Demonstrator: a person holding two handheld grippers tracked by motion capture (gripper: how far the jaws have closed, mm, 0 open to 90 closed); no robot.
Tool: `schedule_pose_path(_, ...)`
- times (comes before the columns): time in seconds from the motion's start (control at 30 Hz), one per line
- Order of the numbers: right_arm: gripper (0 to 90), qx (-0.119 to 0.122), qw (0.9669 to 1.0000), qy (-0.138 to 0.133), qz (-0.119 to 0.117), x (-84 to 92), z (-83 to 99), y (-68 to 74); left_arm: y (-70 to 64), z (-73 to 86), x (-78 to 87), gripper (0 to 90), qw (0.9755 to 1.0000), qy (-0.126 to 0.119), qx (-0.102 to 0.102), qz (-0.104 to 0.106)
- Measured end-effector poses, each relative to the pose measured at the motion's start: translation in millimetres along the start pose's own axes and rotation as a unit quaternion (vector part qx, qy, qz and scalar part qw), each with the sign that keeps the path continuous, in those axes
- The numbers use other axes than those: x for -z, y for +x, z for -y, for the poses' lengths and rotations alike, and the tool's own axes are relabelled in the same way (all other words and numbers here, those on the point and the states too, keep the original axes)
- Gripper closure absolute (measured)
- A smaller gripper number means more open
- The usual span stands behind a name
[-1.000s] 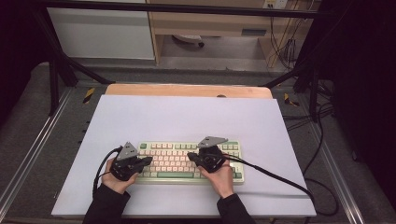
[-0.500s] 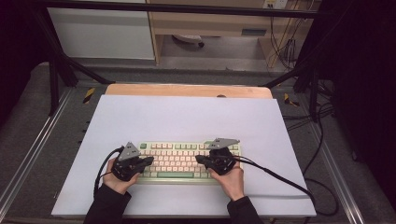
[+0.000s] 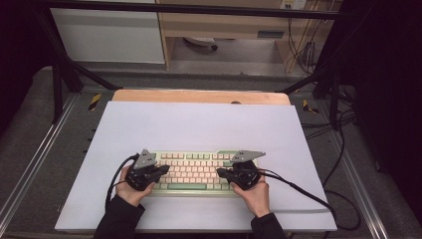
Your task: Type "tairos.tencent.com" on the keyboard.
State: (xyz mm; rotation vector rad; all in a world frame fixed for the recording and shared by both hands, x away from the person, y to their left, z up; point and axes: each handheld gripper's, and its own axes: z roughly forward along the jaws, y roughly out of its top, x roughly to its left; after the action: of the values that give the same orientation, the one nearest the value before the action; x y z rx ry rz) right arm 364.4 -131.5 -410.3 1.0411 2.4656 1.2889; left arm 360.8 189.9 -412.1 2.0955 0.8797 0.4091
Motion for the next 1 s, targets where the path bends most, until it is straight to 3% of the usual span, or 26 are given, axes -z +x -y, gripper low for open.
schedule_pose_path(0.33, 90.0, 0.003, 1.0000, -0.002, -0.008, 3.8, 7.7, -0.9, -6.2, -12.7, -21.5, 89.8, 1.0000, 0.008, -0.002, 0.004)
schedule_pose_path(1.0, 90.0, 0.000, 1.0000, -0.004, -0.008, 5.9, 13.1, -1.5, -4.6, -7.0, -37.2, 89.9, 0.9998, 0.018, -0.006, -0.001)
